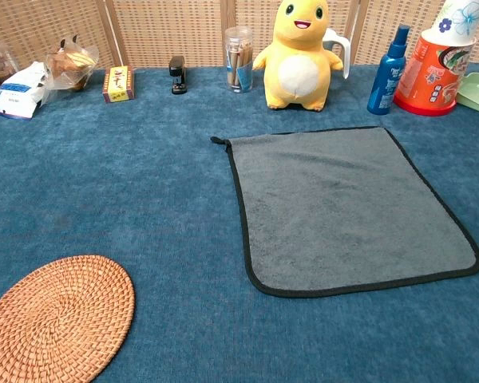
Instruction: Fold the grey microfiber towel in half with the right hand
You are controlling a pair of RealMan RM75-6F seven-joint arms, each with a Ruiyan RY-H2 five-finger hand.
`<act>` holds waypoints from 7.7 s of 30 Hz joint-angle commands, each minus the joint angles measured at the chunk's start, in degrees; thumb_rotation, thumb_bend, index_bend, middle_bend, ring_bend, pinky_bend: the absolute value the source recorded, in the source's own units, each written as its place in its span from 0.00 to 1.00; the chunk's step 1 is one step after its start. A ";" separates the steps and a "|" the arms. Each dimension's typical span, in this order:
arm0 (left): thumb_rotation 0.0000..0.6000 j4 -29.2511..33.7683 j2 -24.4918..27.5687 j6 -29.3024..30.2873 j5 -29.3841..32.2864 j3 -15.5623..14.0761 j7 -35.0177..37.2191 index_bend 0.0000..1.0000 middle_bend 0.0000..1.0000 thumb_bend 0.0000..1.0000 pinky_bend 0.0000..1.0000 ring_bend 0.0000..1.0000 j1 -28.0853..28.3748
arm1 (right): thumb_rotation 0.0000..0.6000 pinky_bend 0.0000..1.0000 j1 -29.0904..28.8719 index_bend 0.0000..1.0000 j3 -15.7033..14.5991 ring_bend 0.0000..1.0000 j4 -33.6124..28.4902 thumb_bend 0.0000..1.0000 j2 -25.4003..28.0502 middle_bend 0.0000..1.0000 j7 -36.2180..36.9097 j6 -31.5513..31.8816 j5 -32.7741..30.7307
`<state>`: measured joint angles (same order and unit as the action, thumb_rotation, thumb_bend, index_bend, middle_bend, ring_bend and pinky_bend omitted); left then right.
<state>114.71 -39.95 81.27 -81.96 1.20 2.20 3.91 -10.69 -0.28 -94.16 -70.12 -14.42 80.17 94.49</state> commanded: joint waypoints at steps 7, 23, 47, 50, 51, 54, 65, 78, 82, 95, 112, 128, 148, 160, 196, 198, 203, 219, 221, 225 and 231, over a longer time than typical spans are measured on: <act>1.00 0.24 -0.41 -0.34 1.44 0.16 -0.77 0.00 0.00 0.10 0.00 0.00 0.09 | 1.00 0.19 -1.29 0.00 -1.50 0.00 3.37 0.00 -3.29 0.00 3.73 -0.60 3.97; 1.00 0.13 -0.98 -2.43 5.49 0.99 -2.13 0.00 0.00 0.10 0.00 0.00 1.20 | 1.00 0.19 -5.98 0.00 -1.85 0.00 4.32 0.00 -8.89 0.00 0.56 -8.37 4.06; 1.00 0.40 -1.38 -3.18 6.77 1.05 -3.03 0.00 0.00 0.10 0.00 0.00 1.50 | 1.00 0.19 -10.40 0.00 -2.24 0.00 5.51 0.00 -14.25 0.00 -1.29 -13.25 4.08; 1.00 0.37 -1.27 -3.22 6.65 1.00 -2.68 0.00 0.00 0.10 0.00 0.00 1.45 | 1.00 0.19 -10.70 0.00 -2.09 0.00 6.41 0.00 -15.32 0.00 -1.51 -13.08 4.15; 1.00 0.33 -1.23 -3.26 6.72 1.02 -2.57 0.00 0.00 0.10 0.00 0.00 1.45 | 1.00 0.19 -10.80 0.00 -2.06 0.00 6.61 0.00 -15.62 0.00 -1.45 -13.12 4.11; 1.00 0.27 -1.16 -3.37 6.91 1.11 -2.36 0.00 0.00 0.10 0.00 0.00 1.52 | 1.00 0.19 -11.07 0.00 -2.00 0.00 7.30 0.00 -16.37 0.00 -1.47 -12.97 4.14; 1.00 0.25 -1.00 -3.71 6.91 1.05 -2.06 0.00 0.00 0.10 0.00 0.00 1.60 | 1.00 0.19 -11.71 0.00 -2.30 0.00 8.80 0.00 -17.79 0.00 -1.75 -12.88 3.94; 1.00 0.39 -0.90 -4.03 7.24 1.03 -2.18 0.00 0.00 0.10 0.00 0.00 1.70 | 1.00 0.19 -12.43 0.00 -2.74 0.00 9.55 0.00 -18.69 0.00 -2.34 -12.98 3.89; 1.00 0.41 -0.88 -4.07 7.26 1.02 -2.19 0.00 0.00 0.10 0.00 0.00 1.72 | 1.00 0.19 -12.63 0.01 -2.68 0.00 10.08 0.00 -19.10 0.00 -2.25 -12.91 3.77; 1.00 0.42 -0.86 -4.30 7.21 0.94 -2.17 0.00 0.00 0.10 0.00 0.00 1.80 | 1.00 0.19 -13.09 0.05 -2.11 0.00 12.10 0.00 -20.67 0.00 -1.88 -11.52 3.87; 1.00 0.40 -0.77 -4.51 7.20 0.88 -1.99 0.00 0.00 0.10 0.00 0.00 1.86 | 1.00 0.21 -13.60 0.37 -2.64 0.00 14.99 0.02 -22.65 0.00 -0.35 -10.45 4.59; 1.00 0.32 -0.57 -4.76 7.06 0.81 -1.45 0.00 0.00 0.10 0.00 0.00 1.91 | 1.00 0.21 -13.94 0.48 -2.65 0.00 16.05 0.40 -23.77 0.04 0.10 -9.81 4.63; 1.00 0.40 -0.42 -5.02 6.99 0.69 -1.17 0.00 0.00 0.10 0.00 0.00 1.94 | 1.00 0.22 -14.07 0.63 -2.47 0.00 17.33 0.43 -24.31 0.08 2.71 -9.30 3.75; 1.00 0.43 -0.38 -5.15 6.97 0.65 -1.00 0.00 0.00 0.10 0.00 0.00 1.97 | 1.00 0.22 -14.78 0.65 -0.67 0.00 15.84 0.47 -23.85 0.08 1.84 -10.03 1.87; 1.00 0.33 -0.15 -7.09 7.24 0.28 -0.58 0.00 0.00 0.10 0.00 0.00 2.65 | 1.00 0.22 -25.78 0.68 20.26 0.00 19.46 0.49 -36.67 0.08 -13.24 -15.05 -27.40; 1.00 0.29 -0.19 -7.20 7.34 0.29 -0.67 0.00 0.00 0.10 0.00 0.00 2.72 | 1.00 0.22 -26.58 0.68 20.98 0.00 20.51 0.49 -37.83 0.08 -14.22 -14.75 -28.46; 1.00 0.26 -0.18 -7.36 7.36 0.25 -0.59 0.00 0.00 0.10 0.00 0.00 2.78 | 1.00 0.22 -28.80 0.68 22.40 0.00 23.07 0.49 -39.98 0.08 -15.77 -14.95 -30.65; 1.00 -0.15 -0.04 -8.00 7.07 -0.09 0.28 0.00 0.00 0.10 0.00 0.00 2.82 | 1.00 0.22 -35.36 0.68 23.60 0.00 33.28 0.49 -44.01 0.07 -19.77 -17.69 -33.60; 1.00 -0.34 -0.09 -8.51 7.68 0.07 0.34 0.00 0.00 0.10 0.00 0.00 3.10 | 1.00 0.22 -36.49 0.68 24.12 0.00 34.82 0.49 -44.71 0.07 -20.22 -18.17 -34.17; 1.00 -0.55 -0.17 -9.37 8.83 0.42 0.19 0.00 0.00 0.10 0.00 0.00 3.69 | 1.00 0.22 -38.36 0.68 25.23 0.00 36.83 0.49 -46.00 0.07 -20.84 -19.15 -35.70; 1.00 -0.86 -0.22 -10.41 9.98 0.68 0.18 0.00 0.00 0.10 0.00 0.00 4.28 | 1.00 0.22 -40.70 0.68 25.48 0.00 40.94 0.49 -48.03 0.07 -21.53 -20.47 -36.93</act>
<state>113.91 -40.17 70.95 -72.09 1.85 2.36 8.13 -50.79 25.08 -54.08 -117.57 -35.85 60.09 57.88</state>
